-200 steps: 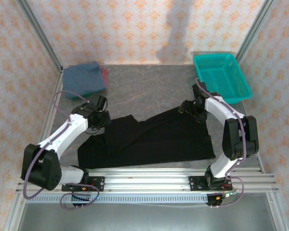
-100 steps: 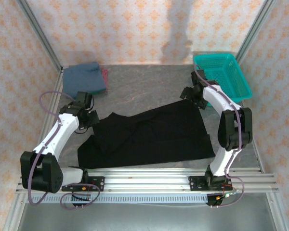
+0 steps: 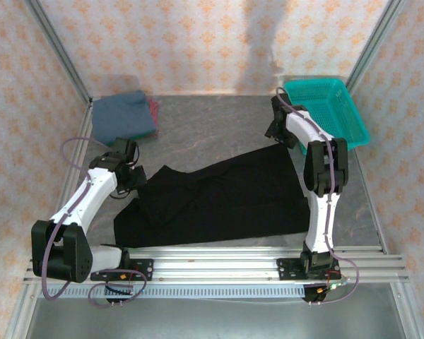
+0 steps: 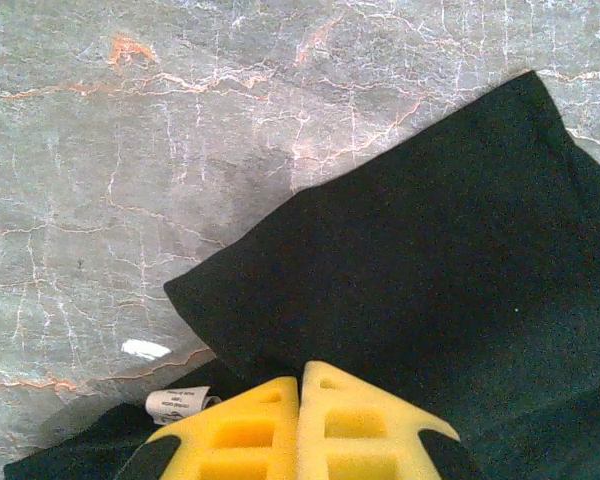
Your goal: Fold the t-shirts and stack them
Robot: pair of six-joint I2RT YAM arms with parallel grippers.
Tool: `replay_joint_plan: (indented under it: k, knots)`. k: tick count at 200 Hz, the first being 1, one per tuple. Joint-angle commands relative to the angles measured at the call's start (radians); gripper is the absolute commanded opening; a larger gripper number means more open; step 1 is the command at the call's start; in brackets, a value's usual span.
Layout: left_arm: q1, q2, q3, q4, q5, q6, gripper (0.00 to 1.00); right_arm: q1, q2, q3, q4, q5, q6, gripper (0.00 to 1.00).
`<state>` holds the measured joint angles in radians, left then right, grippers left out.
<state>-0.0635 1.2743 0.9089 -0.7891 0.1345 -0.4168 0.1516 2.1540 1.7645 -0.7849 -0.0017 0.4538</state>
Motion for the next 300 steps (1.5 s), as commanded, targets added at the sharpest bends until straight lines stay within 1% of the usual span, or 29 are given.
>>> replay_joint_plan:
  k: [1, 23, 53, 93, 108, 124, 149, 190, 215, 246, 266, 300]
  knots:
    - [0.006, 0.004, 0.032, 0.006, 0.012, 0.022, 0.00, 0.000, 0.046, 0.074, -0.070, 0.092, 0.029, 0.66]
    - [0.005, 0.001, 0.046, -0.013, 0.004, 0.030, 0.00, 0.000, 0.102, 0.142, -0.134, 0.131, 0.044, 0.61]
    - [0.005, -0.011, 0.045, -0.024, -0.003, 0.030, 0.00, 0.000, 0.146, 0.166, -0.158, 0.135, 0.051, 0.54]
    - [0.005, -0.012, 0.066, -0.032, -0.009, 0.026, 0.00, 0.000, 0.196, 0.188, -0.184, 0.167, 0.077, 0.52]
    - [0.005, -0.010, 0.078, -0.032, -0.009, 0.026, 0.00, 0.000, 0.210, 0.193, -0.165, 0.157, 0.085, 0.48]
    - [0.006, -0.004, 0.095, -0.037, -0.015, 0.028, 0.00, 0.000, 0.245, 0.234, -0.196, 0.123, 0.098, 0.46]
    - [0.005, -0.002, 0.113, -0.038, -0.018, 0.025, 0.00, 0.004, 0.249, 0.213, -0.184, 0.115, 0.116, 0.45]
    - [0.006, 0.011, 0.133, -0.039, -0.026, 0.024, 0.00, 0.006, 0.255, 0.182, -0.216, 0.120, 0.124, 0.44]
    - [0.005, 0.006, 0.133, -0.038, -0.031, 0.026, 0.00, 0.019, 0.244, 0.161, -0.224, 0.150, 0.122, 0.44]
    - [0.006, 0.006, 0.127, -0.033, -0.034, 0.027, 0.00, 0.031, 0.283, 0.223, -0.309, 0.171, 0.115, 0.45]
    - [0.005, 0.006, 0.122, -0.025, -0.035, 0.026, 0.00, 0.032, 0.275, 0.210, -0.300, 0.171, 0.124, 0.47]
    - [0.007, 0.006, 0.124, -0.028, -0.041, 0.036, 0.00, 0.034, 0.307, 0.265, -0.357, 0.176, 0.110, 0.46]
